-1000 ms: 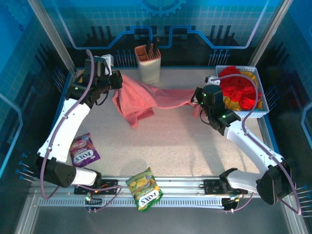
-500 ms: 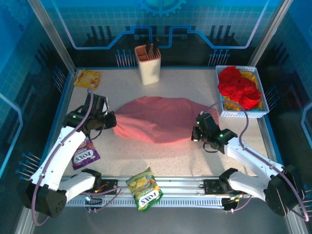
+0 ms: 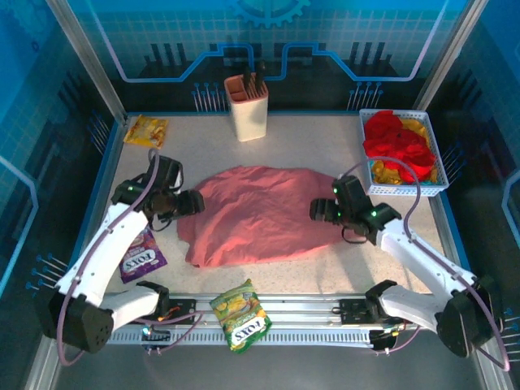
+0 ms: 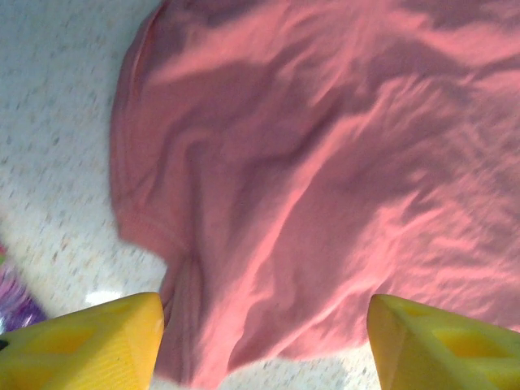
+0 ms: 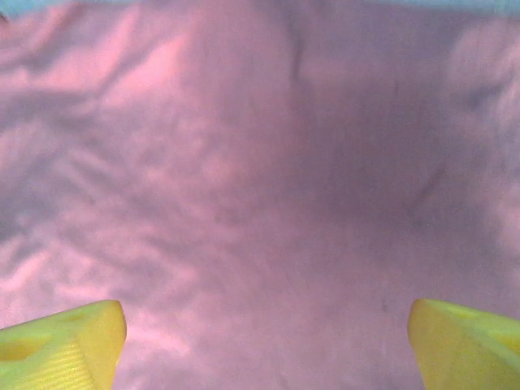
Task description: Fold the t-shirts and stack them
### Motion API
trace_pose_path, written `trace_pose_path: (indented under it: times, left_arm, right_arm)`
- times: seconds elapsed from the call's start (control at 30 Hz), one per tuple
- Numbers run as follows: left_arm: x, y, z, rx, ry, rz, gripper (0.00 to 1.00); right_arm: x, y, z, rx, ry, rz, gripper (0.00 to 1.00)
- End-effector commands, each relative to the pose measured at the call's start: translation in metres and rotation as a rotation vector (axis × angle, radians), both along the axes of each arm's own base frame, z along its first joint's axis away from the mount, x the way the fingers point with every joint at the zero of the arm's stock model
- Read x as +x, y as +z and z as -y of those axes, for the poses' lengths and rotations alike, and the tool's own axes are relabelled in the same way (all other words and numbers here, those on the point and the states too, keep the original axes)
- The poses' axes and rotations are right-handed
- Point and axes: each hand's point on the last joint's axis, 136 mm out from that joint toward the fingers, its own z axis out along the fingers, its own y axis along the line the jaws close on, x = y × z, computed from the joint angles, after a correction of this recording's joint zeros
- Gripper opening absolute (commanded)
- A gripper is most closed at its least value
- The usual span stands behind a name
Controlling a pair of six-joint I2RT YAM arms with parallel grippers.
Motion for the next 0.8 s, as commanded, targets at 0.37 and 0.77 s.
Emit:
trace_pose_path:
  times: [0.37,0.77]
  left_arm:
    - [0.168,-0.053,0.016,0.149,-0.037,0.075,0.67]
    - [0.194,-0.123,0.041,0.095,-0.116,-0.091,0.65]
  right_arm:
    - [0.012,-0.005,-0.008,0.05,0.006,0.0,0.94]
    - [-0.004,-0.015,0.006,0.05,-0.026,-0.007,0.95]
